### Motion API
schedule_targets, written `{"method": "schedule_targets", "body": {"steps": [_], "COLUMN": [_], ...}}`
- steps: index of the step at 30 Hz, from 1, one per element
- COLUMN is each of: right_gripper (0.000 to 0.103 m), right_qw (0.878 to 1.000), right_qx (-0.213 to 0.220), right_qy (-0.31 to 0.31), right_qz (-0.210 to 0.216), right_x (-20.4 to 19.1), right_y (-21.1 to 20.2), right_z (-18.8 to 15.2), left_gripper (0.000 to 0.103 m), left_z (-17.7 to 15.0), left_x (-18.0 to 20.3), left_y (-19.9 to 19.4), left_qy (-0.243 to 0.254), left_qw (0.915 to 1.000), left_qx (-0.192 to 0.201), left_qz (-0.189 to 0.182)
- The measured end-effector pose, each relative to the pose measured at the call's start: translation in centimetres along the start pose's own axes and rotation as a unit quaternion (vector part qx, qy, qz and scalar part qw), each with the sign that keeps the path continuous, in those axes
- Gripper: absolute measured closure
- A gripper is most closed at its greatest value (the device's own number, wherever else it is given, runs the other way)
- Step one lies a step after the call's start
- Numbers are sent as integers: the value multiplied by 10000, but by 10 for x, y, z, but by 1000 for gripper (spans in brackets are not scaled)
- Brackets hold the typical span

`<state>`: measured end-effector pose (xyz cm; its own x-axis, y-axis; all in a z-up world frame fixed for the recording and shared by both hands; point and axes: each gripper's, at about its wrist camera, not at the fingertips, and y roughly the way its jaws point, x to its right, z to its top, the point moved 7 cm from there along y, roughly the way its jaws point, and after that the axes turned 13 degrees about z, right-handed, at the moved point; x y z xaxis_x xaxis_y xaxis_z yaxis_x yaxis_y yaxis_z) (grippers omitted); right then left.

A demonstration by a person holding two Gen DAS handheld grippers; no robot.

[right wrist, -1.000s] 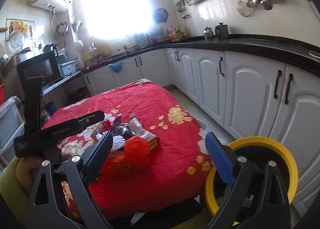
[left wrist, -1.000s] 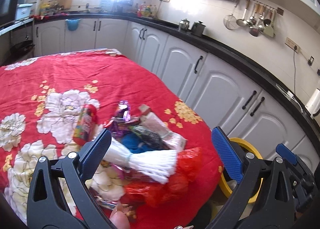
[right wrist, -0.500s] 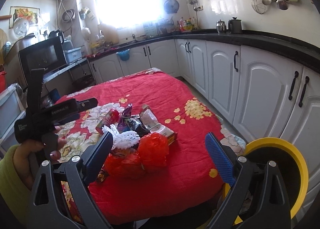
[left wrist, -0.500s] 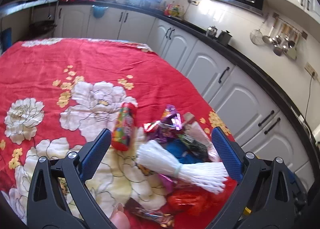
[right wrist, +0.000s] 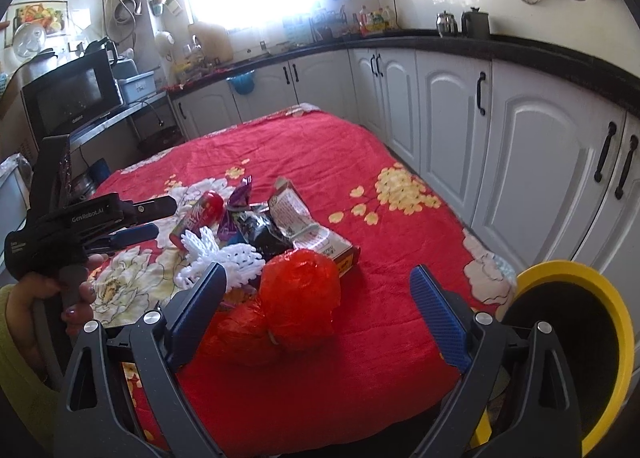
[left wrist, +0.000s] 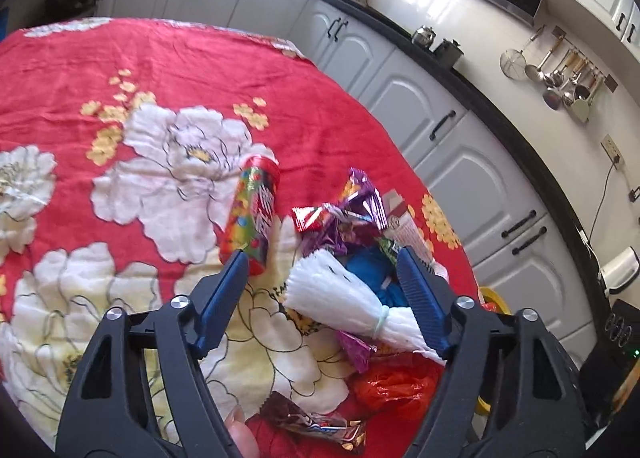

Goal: Collect trash
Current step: 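Grasp the white fringed tassel with the left gripper while the right gripper grasps the red plastic bag, then carry the tassel and red bag over the yellow bin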

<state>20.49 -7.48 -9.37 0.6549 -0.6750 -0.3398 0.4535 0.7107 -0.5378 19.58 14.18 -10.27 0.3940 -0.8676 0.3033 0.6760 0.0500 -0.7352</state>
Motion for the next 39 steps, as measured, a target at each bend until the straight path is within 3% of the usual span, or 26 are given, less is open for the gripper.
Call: {"method": "schedule_targets", "body": {"steps": [8,11,15,17,20,28,39], "right_gripper": [27,40,68,74,81,86,87], "right_qw": [9993,9987,9978,9977,9977,9983,9988], "right_qx": [-263,-367,-474,-461,-427,-240,92], "right_qy": [86,113,121,125,154,193,241], "right_qz": [246,336,446,471,501,494,411], "right_x": [2,2,1,0,-1,-2,1], "right_y": [19,24,26,25,22,8,-18], "right_z": [-6,-9,-15,-17,-18,-14,-5], "left_gripper": [46,46,51,52,63,93,98], "left_z": [-12,-15,-17,-17,-19,-17,0], "left_x": [8,8,7,5,4,2,13], "left_y": [19,25,30,32,34,31,-3], "left_qy": [92,112,109,104,82,61,117], "left_qw": [9997,9995,9993,9992,9990,9991,9997], "left_qx": [-241,-298,-358,-384,-428,-424,32], "left_qz": [-51,-45,-30,-26,-38,-51,-190]}}
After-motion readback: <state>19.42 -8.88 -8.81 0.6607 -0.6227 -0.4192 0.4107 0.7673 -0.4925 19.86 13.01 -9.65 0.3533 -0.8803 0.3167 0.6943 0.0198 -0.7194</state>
